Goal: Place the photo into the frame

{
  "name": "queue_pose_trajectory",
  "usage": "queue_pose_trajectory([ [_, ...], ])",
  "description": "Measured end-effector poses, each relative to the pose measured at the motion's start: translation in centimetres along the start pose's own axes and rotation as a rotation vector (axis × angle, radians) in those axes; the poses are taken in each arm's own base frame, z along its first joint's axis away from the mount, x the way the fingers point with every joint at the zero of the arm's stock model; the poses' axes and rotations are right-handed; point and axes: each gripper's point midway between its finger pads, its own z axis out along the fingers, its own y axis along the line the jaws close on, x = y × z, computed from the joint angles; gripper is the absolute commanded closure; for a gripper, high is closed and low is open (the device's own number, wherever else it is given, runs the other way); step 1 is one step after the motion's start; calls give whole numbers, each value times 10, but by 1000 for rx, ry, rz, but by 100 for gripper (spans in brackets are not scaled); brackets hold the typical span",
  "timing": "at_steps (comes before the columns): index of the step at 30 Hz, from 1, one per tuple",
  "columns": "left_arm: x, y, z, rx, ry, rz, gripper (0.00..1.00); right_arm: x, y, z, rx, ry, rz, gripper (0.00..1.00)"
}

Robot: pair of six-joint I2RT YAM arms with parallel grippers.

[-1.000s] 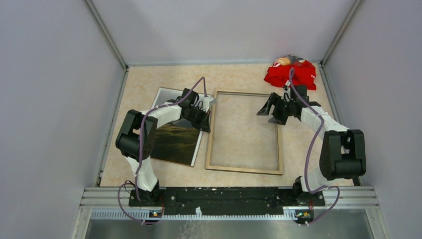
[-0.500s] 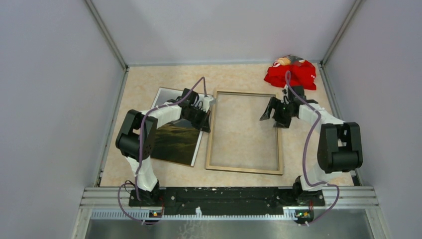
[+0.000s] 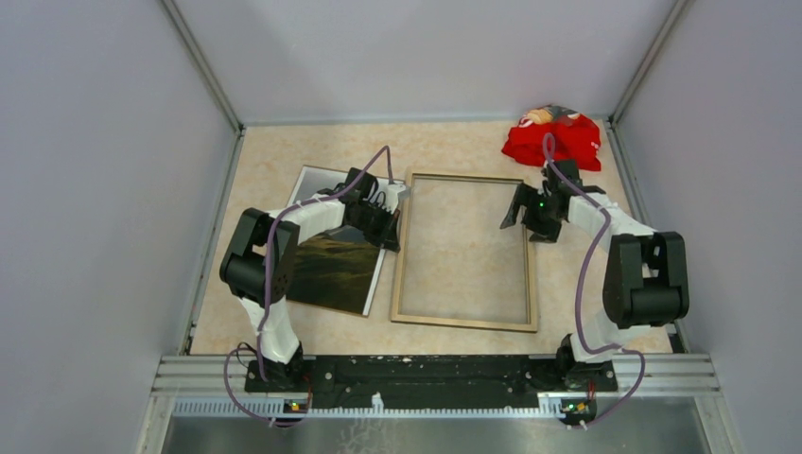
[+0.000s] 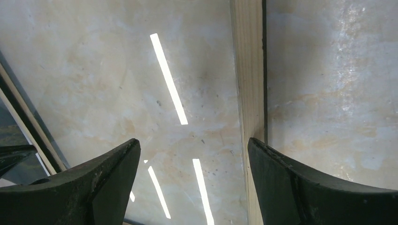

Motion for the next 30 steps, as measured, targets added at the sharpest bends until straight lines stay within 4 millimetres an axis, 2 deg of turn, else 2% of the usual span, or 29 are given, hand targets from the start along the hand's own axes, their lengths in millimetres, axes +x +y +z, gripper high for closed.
queue_pose_trajectory([
  [12,0,0,0,2,0,1,100,-16,-15,-18,44,-77,33,14],
  [20,-3,-9,8,24,5,21,100,2,-24,-11,33,-38,75,13],
  [26,-8,-22,17,51,26,47,100,-2,-18,-17,14,-61,80,13],
  [28,-8,-20,15,48,34,40,90,-6,-12,-25,8,-94,76,13],
  [30,-8,-14,7,39,44,23,75,-8,1,-33,-5,-127,60,13],
])
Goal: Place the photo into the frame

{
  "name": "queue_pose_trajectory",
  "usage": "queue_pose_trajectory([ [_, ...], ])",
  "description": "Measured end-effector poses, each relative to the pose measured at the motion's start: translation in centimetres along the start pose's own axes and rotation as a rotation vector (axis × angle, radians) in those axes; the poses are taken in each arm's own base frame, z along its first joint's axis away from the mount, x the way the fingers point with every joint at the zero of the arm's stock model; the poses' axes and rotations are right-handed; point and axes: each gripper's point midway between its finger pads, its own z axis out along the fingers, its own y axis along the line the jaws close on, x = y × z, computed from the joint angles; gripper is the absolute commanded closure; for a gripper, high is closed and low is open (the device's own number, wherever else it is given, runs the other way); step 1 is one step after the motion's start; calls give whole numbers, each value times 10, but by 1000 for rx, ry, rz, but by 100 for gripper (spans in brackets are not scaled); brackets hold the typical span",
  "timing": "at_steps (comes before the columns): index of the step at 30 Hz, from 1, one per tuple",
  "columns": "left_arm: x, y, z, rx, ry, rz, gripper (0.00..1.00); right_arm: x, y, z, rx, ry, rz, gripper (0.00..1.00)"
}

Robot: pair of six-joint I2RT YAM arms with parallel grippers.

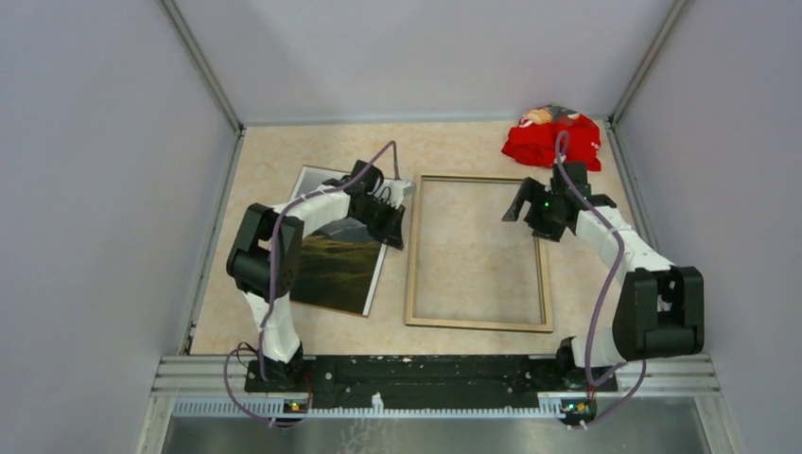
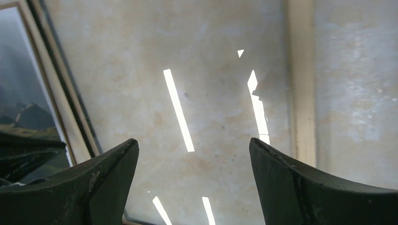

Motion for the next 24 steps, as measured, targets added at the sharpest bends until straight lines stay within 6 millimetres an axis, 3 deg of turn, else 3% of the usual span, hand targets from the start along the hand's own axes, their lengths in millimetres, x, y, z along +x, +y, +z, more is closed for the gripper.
queue_pose_trajectory([
  [2,-6,14,-17,-21,-10,-28,56,2,20,-6,-25,-18,-25,13],
  [5,-23,47,-55,-92,-71,-52,41,13,72,-12,-88,-35,-99,14],
  [8,-32,83,-106,-223,-136,-63,36,34,137,-19,-194,-26,-182,14],
  [11,-27,117,-157,-367,-182,-94,33,52,197,-17,-281,-7,-236,14],
  [16,-1,173,-221,-580,-200,-184,29,87,275,16,-338,53,-294,14],
  [21,42,230,-265,-806,-155,-297,30,125,320,63,-332,121,-332,15],
  [24,61,257,-279,-911,-127,-333,31,146,322,90,-295,163,-338,15],
])
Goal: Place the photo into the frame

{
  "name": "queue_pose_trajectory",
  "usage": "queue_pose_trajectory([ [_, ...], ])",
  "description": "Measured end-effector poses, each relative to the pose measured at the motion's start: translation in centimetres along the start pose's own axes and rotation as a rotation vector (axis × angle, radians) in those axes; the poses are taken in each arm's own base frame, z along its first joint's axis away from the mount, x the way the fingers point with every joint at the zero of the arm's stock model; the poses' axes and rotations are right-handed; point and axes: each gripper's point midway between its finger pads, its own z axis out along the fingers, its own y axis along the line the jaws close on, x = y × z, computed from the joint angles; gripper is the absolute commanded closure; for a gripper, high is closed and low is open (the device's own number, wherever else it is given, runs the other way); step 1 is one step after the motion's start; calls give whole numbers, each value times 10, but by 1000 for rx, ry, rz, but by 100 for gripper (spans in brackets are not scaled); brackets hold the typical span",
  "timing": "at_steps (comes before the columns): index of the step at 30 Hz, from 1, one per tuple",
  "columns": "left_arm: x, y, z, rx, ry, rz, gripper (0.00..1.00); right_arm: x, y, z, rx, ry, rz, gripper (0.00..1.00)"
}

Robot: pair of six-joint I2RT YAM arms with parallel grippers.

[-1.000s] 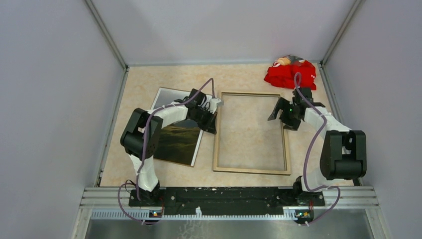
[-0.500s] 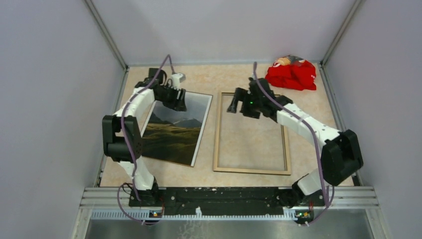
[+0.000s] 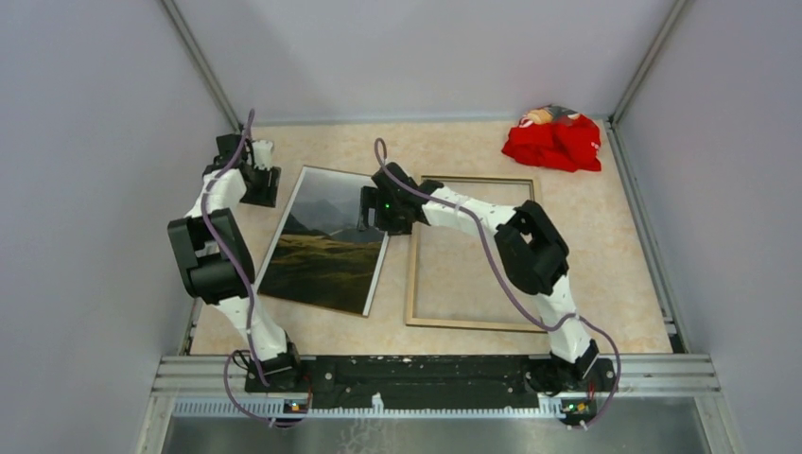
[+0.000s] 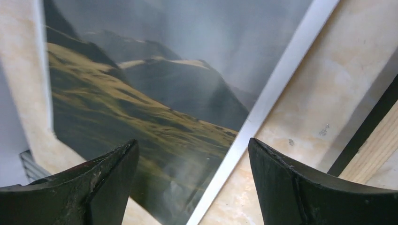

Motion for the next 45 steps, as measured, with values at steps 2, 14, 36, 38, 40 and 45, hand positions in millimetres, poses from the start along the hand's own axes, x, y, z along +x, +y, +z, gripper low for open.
queue_pose_trajectory([
  [2,8,15,10,-69,14,-1,31,15,-11,13,37,40,7,15],
  [14,43,20,39,-172,52,24,33,25,-28,24,99,64,51,15],
  [36,30,-12,48,-358,-79,154,34,6,-34,30,78,15,155,17],
  [38,29,-13,48,-374,-81,163,34,7,-33,30,80,16,153,18],
  [40,29,-14,48,-380,-85,167,35,8,-32,29,90,19,148,18],
  [45,29,-15,48,-386,-92,169,35,8,-29,25,122,18,111,19],
])
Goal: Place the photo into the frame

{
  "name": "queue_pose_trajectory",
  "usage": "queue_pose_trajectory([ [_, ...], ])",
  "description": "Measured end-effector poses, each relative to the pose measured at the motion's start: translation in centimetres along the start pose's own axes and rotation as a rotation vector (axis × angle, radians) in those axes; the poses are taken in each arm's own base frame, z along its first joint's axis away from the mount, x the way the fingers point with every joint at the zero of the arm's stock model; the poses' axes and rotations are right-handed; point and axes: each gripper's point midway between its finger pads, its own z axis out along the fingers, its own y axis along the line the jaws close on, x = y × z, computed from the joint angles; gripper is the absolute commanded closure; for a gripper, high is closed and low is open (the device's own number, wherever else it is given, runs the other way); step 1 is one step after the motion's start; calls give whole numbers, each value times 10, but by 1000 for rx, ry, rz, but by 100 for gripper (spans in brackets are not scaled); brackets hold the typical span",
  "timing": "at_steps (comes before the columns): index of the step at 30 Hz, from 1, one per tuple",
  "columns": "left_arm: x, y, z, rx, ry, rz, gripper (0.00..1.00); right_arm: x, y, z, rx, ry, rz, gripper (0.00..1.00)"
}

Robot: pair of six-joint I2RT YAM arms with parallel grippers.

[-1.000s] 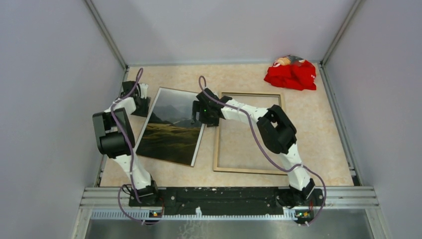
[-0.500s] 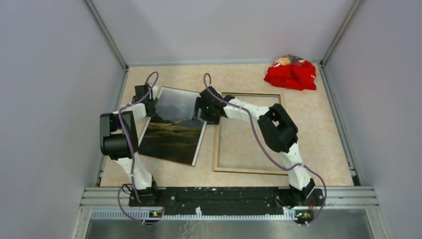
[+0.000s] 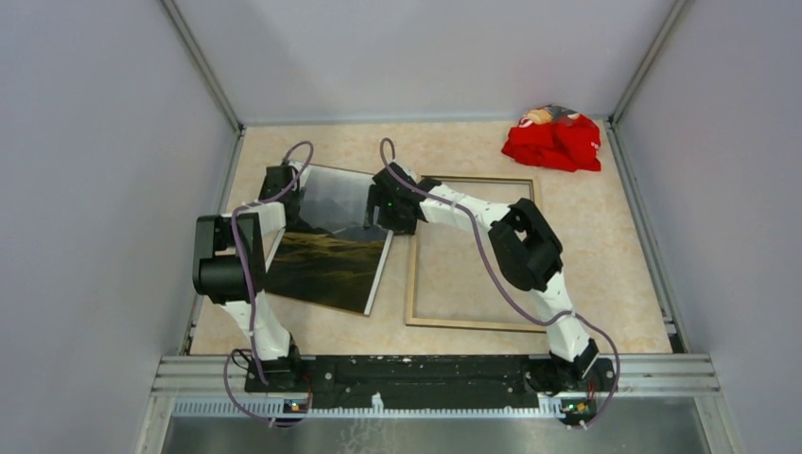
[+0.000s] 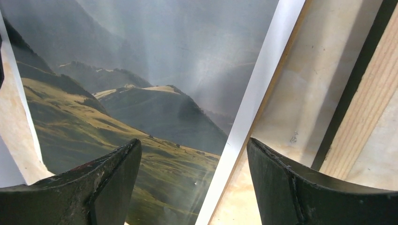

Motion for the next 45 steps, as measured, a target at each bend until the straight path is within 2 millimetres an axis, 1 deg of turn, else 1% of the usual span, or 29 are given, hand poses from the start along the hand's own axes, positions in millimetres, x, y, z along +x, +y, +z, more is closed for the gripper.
queue_pose_trajectory([
  [9,0,0,0,1,-2,-1,36,-4,8,-12,28,-21,-65,20],
  [13,0,-1,0,1,-2,0,36,-9,14,-19,31,-32,-95,20],
  [16,0,-1,0,1,-2,0,37,-15,19,-21,42,-40,-123,20],
  [18,0,-1,0,0,-1,1,37,-17,18,-18,59,-39,-139,20],
  [21,0,-1,0,1,-1,1,37,-14,11,-9,89,-22,-161,21],
  [24,1,-1,0,1,-1,1,37,-7,3,5,125,7,-184,21],
  [27,1,-1,0,2,-1,1,38,2,-4,14,147,28,-206,21],
  [43,0,-2,0,6,-1,3,39,2,-1,9,170,28,-250,22],
  [45,0,-3,-1,8,-2,4,39,1,6,9,154,17,-253,22],
])
